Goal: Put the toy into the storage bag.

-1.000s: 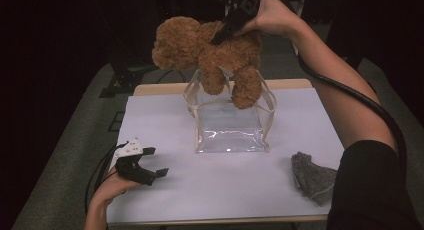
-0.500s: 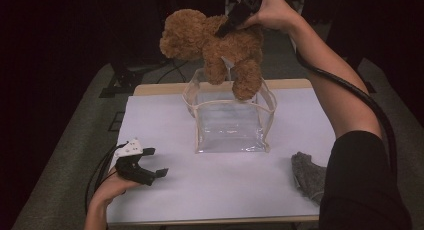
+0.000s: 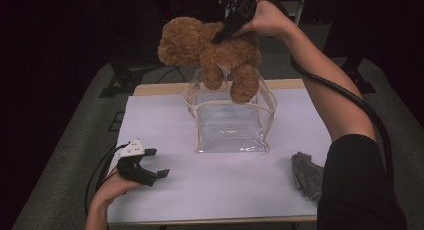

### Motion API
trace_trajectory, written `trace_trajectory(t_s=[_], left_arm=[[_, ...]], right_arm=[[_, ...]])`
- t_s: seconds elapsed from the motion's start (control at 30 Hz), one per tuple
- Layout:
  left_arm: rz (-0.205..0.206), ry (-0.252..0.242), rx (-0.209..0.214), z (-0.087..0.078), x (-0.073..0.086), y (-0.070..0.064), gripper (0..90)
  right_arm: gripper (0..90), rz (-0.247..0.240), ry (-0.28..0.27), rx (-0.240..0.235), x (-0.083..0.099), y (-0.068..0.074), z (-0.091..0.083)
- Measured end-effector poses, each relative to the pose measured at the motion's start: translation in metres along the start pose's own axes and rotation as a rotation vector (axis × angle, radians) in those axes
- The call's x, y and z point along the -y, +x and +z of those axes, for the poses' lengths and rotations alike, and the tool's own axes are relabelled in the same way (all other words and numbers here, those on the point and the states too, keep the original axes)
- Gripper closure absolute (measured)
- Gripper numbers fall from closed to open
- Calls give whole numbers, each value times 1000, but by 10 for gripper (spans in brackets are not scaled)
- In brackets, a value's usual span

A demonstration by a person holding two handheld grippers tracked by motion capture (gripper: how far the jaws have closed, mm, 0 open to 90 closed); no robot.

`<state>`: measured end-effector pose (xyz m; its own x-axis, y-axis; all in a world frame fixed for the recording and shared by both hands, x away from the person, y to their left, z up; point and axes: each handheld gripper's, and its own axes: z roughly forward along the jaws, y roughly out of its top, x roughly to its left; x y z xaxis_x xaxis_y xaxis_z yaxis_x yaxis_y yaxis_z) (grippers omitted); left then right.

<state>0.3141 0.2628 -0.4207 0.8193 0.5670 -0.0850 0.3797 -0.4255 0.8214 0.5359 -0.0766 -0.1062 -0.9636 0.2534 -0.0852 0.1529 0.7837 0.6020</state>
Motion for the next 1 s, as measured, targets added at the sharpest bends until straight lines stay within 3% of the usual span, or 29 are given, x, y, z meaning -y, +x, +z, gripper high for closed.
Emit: trace_trajectory(t_s=[0.17,0.47,0.6,0.77,1.0], left_arm=[[3,0,-1,0,0,-1,34],[-16,-11,-1,-1,3,3,34],[-17,-5,7,0,3,3,34],[-14,-6,9,0,2,2,34],[-1,-2,18,1,0,-1,34]], right_arm=[[648,-4,9,8,-3,3,2],[648,51,-17,29,2,-22,-5],[645,53,-4,44,5,-25,1],[645,34,13,29,7,-16,11],[644,-10,15,13,0,14,17]])
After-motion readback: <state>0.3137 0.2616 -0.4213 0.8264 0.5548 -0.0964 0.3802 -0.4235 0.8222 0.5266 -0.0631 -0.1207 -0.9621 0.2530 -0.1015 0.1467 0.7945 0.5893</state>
